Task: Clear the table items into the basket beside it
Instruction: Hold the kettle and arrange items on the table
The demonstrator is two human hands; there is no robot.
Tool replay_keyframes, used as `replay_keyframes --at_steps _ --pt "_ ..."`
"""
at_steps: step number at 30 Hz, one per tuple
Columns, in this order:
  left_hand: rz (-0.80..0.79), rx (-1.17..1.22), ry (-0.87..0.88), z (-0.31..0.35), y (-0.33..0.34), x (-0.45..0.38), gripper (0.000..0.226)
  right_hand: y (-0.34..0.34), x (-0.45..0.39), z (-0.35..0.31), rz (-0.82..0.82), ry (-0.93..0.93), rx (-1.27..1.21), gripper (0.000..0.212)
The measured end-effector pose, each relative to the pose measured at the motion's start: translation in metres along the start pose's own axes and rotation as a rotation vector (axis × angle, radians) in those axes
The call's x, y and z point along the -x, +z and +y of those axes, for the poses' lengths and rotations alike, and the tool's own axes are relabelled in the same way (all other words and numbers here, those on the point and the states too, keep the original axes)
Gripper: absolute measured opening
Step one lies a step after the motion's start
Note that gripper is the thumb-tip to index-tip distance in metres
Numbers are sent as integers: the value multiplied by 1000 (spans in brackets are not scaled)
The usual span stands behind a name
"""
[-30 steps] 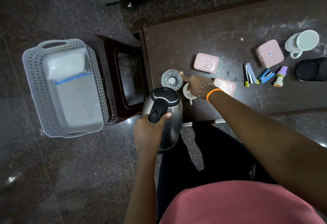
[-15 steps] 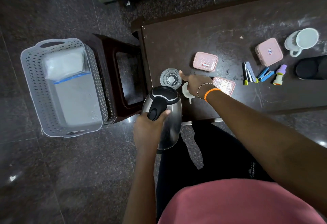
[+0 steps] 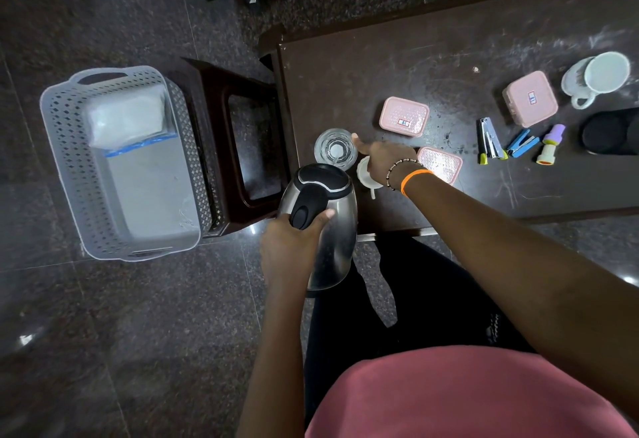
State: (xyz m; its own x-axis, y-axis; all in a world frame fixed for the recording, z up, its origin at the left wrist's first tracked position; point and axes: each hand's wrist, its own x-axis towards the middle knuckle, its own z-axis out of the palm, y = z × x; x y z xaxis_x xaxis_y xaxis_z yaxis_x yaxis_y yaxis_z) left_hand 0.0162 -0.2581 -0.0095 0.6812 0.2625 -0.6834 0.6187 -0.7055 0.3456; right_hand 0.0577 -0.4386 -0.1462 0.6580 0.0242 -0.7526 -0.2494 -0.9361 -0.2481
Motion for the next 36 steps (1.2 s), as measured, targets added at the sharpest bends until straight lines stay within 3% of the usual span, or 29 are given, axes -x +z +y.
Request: replay_keyframes --at_steps 24,36 --pt "31 -25 -25 -2 2 4 55 -5 7 -3 -12 9 8 69" --pt "6 17 -3 -4 3 2 43 -8 7 -4 -31 4 35 70"
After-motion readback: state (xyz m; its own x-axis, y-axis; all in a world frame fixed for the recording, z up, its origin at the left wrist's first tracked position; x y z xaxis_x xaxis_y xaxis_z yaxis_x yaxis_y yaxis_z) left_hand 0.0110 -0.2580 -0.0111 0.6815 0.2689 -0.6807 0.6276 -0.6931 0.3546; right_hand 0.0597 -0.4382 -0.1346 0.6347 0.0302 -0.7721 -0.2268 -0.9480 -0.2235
